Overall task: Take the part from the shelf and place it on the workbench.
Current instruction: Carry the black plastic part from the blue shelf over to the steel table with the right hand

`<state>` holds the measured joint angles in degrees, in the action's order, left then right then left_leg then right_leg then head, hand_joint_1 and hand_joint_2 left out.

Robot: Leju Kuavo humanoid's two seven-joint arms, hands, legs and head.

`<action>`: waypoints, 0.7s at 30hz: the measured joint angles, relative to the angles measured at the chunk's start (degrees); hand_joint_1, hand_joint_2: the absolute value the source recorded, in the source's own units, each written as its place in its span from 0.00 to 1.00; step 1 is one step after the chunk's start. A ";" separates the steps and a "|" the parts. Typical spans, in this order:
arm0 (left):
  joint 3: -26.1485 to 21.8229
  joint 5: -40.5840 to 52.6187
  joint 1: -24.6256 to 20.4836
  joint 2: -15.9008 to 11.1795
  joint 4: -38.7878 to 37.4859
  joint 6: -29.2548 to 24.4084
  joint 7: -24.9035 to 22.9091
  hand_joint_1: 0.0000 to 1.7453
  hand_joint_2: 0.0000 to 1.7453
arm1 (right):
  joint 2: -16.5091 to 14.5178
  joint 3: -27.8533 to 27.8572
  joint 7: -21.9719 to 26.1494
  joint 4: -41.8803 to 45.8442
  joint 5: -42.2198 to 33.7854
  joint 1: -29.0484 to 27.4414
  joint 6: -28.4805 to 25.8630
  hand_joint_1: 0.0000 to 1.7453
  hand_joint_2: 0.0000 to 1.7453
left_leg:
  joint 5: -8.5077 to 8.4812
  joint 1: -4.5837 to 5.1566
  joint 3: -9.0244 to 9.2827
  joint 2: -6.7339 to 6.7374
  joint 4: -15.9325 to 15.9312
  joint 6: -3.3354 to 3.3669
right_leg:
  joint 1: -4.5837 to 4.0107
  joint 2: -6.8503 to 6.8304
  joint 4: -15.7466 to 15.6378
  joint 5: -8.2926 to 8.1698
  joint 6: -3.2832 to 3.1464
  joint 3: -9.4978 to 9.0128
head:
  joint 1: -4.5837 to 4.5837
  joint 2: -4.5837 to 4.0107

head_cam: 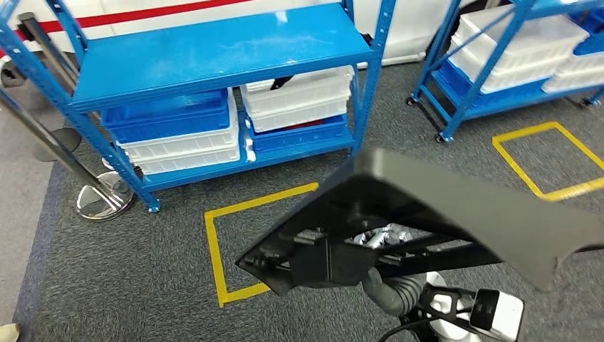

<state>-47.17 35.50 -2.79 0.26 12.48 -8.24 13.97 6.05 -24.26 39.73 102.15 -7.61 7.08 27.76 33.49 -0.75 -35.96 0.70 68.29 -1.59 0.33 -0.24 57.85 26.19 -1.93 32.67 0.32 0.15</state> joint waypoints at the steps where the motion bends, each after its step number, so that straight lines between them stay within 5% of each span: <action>1: -0.01 0.01 0.02 -0.01 0.00 0.03 0.00 0.00 1.00 | -0.01 -0.01 -0.01 -0.02 -0.01 0.01 0.00 1.00 1.00 | 0.27 0.00 -0.26 -0.04 0.58 -0.01 | -0.01 0.07 0.00 -0.01 -0.01 0.02 | -0.01 0.00; 4: -0.05 0.32 0.13 -0.01 0.00 0.62 0.12 0.00 1.00 | -0.31 -0.37 -0.67 -0.07 0.03 0.20 -0.37 1.00 1.00 | 0.40 0.00 -1.26 -0.23 2.97 -0.03 | -0.08 1.23 0.28 -0.08 -0.05 0.30 | -0.02 0.00; 7: -0.06 1.57 0.18 0.03 0.00 1.62 0.41 0.00 1.00 | -1.26 -1.49 -2.44 0.53 0.20 0.68 -1.99 1.00 1.00 | -4.88 -0.24 2.52 -2.54 -5.07 0.31 | -0.11 4.38 1.53 0.07 0.33 1.01 | -0.03 0.01; 9: -0.04 2.18 0.15 0.04 0.00 1.74 0.28 0.00 1.00 | -1.37 -1.67 -2.68 1.33 0.23 0.57 -2.61 1.00 1.00 | -5.70 -0.30 4.10 -4.10 -8.79 0.56 | -0.09 5.53 1.99 -0.02 0.98 1.64 | -0.05 0.01; 11: -0.01 2.78 0.01 0.10 0.00 1.86 -0.07 0.00 1.00 | -1.33 -1.69 -2.89 2.17 0.33 0.25 -3.01 1.00 1.00 | -5.81 -0.24 4.12 -3.40 -9.13 0.97 | 0.00 6.57 1.96 -0.39 1.79 2.18 | -0.07 0.01; 14: 0.06 3.41 -0.24 0.28 0.00 1.90 -0.83 0.00 1.00 | -1.31 -1.70 -3.24 2.98 0.65 0.01 -3.16 1.00 1.00 | -6.48 -0.47 4.23 -1.57 -9.95 2.03 | -0.07 3.64 4.69 1.47 2.79 3.62 | -0.45 0.00; 16: 0.07 3.64 -0.19 0.32 0.00 1.86 -1.25 0.00 1.00 | -1.31 -1.71 -3.45 2.95 0.77 0.13 -3.13 1.00 1.00 | -6.61 -0.38 4.13 -0.25 -10.08 2.33 | 0.12 1.13 11.44 5.07 3.37 6.76 | -0.79 0.00; 18: 0.09 3.90 -0.13 0.39 0.00 1.84 -1.47 0.00 1.00 | -1.30 -1.71 -3.54 2.58 0.77 0.16 -3.07 1.00 1.00 | -6.61 -0.33 3.98 1.16 -10.06 2.34 | 0.41 0.57 16.88 6.84 3.79 9.32 | -0.80 -0.01; 19: 0.12 4.03 -0.17 0.49 0.00 1.80 -1.51 0.00 1.00 | -1.30 -1.71 -3.54 2.37 0.77 0.16 -3.04 1.00 1.00 | -6.60 -0.32 3.97 1.80 -10.05 2.32 | 0.49 0.41 16.74 6.16 3.87 9.15 | -0.80 -0.01; 21: 0.19 4.21 -0.35 0.85 0.00 1.72 -1.51 0.00 1.00 | -1.32 -1.71 -3.55 2.10 0.87 0.21 -3.03 1.00 1.00 | -6.51 -0.31 4.13 2.88 -10.05 2.18 | 0.44 -0.69 10.29 2.62 3.64 5.50 | -0.81 -0.01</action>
<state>-46.99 39.71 -3.14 1.10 12.48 -6.51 12.45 4.73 -25.97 36.18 104.25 -6.74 7.29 24.73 26.98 -1.06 -31.83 3.58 58.24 0.59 0.77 -0.94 68.13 28.81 1.70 38.17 -0.49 0.14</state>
